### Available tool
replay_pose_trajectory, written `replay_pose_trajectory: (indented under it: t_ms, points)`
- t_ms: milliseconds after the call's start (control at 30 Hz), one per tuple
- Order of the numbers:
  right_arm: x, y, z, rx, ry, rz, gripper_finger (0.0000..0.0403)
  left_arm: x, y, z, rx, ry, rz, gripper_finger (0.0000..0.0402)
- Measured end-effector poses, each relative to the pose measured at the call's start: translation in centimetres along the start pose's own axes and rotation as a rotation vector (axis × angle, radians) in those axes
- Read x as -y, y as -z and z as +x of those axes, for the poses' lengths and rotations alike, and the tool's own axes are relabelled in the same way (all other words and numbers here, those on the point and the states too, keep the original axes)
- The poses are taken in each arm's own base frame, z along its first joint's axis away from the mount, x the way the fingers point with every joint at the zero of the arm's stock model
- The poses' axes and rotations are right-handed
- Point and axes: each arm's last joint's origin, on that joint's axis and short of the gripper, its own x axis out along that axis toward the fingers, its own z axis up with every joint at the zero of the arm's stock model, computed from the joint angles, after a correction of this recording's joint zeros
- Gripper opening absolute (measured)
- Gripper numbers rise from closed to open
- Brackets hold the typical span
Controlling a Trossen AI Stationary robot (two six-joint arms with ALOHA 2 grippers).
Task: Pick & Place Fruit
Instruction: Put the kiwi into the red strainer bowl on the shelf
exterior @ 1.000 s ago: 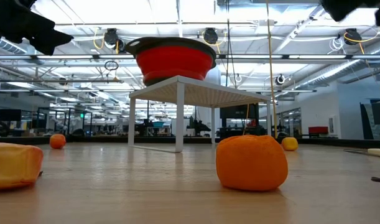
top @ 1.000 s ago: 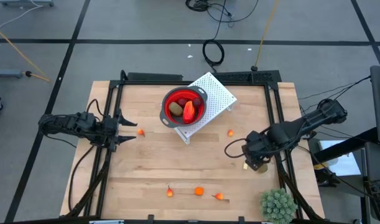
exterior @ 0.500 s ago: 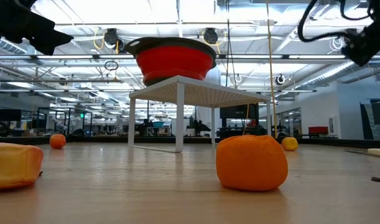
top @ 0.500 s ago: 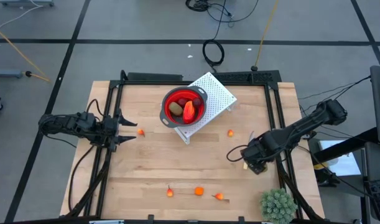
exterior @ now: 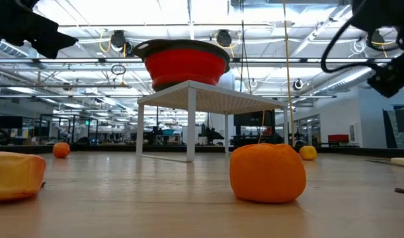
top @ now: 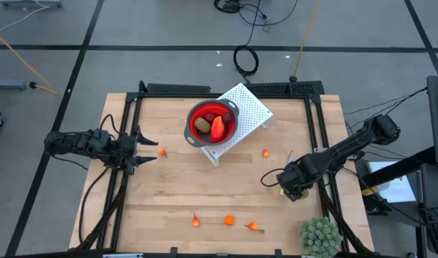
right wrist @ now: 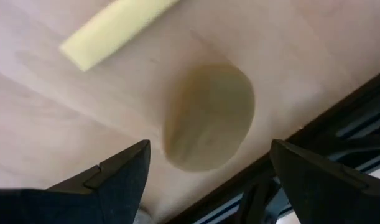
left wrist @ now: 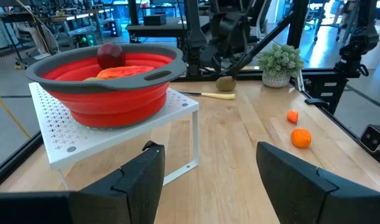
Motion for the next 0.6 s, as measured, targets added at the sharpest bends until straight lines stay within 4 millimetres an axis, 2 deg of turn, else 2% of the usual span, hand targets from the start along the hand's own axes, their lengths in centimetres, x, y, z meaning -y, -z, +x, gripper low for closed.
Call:
replay_pose_trajectory:
  t_ms: [267,600]
  points:
    - [0.7,-0.8,2.1,0.004,-0.022,0.014,0.0323,0.0,0.0,0.0,0.000,0.000,0.000,0.0253]
    - [0.9,-1.7,3.5,0.020,-0.085,0.056,0.0315,0.0,0.0,0.0,0.000,0.000,0.000,0.0253]
